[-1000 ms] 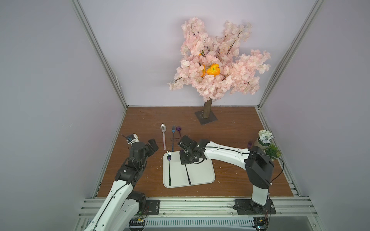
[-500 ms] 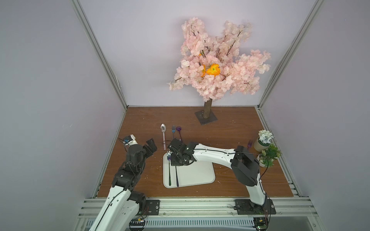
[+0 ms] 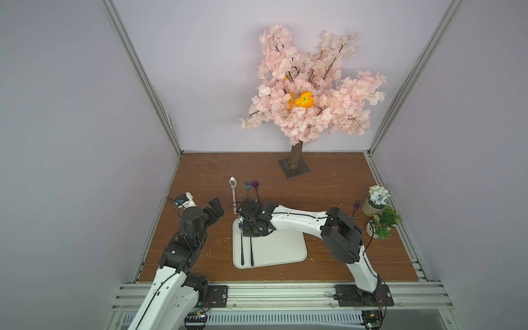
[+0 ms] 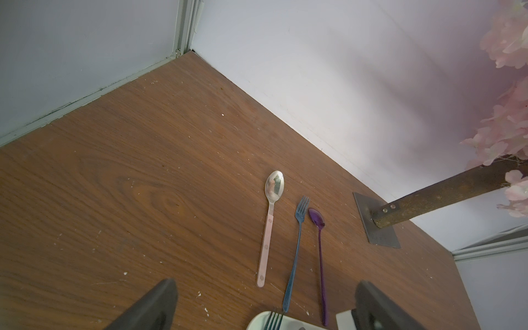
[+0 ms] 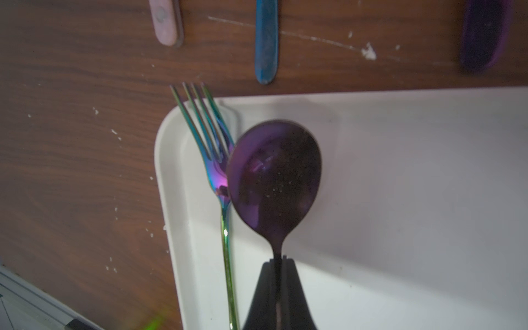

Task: Set the spoon and fork side by side
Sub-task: Place the spoon on the tray.

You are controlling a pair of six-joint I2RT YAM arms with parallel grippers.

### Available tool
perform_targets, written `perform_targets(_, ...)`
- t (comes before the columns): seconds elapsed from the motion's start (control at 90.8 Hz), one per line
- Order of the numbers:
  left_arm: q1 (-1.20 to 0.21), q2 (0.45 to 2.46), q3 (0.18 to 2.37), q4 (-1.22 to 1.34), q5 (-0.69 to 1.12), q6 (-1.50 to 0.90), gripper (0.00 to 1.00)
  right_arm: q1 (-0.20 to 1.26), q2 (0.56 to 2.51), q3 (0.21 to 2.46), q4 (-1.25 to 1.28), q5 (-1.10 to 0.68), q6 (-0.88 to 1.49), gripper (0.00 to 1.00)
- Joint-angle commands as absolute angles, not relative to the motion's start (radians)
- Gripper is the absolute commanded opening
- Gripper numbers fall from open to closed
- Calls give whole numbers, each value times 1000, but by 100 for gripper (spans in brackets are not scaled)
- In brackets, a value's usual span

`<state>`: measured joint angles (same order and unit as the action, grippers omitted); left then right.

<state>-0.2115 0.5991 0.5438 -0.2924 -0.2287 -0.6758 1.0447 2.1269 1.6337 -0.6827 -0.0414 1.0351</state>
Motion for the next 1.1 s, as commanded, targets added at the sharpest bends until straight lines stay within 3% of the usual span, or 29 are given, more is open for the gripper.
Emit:
perform_targets(0.0,-202,594,539,-294,-227,-667,100,1038,2142,1644,-690,-20,1049,0)
perform_targets(0.209,-202,594,538,-295,-225,-667,100,1037,2149,1638,-684,-21,1051,0)
perform_targets(0.374,-202,591,538,-295,-225,-668,100,1036,2142,1620,-678,-18,1060,12)
perform_targets(0.793,-202,586,535,-300,-227,-667,100,1037,2133,1636,-683,-14,1047,15)
perform_targets(0.969,-202,594,539,-299,-231,-669,100,1043,2088,1682,-740,23,1008,27)
perform_targets(1.09,-202,606,544,-299,-226,-667,100,1045,2023,1705,-810,83,950,41)
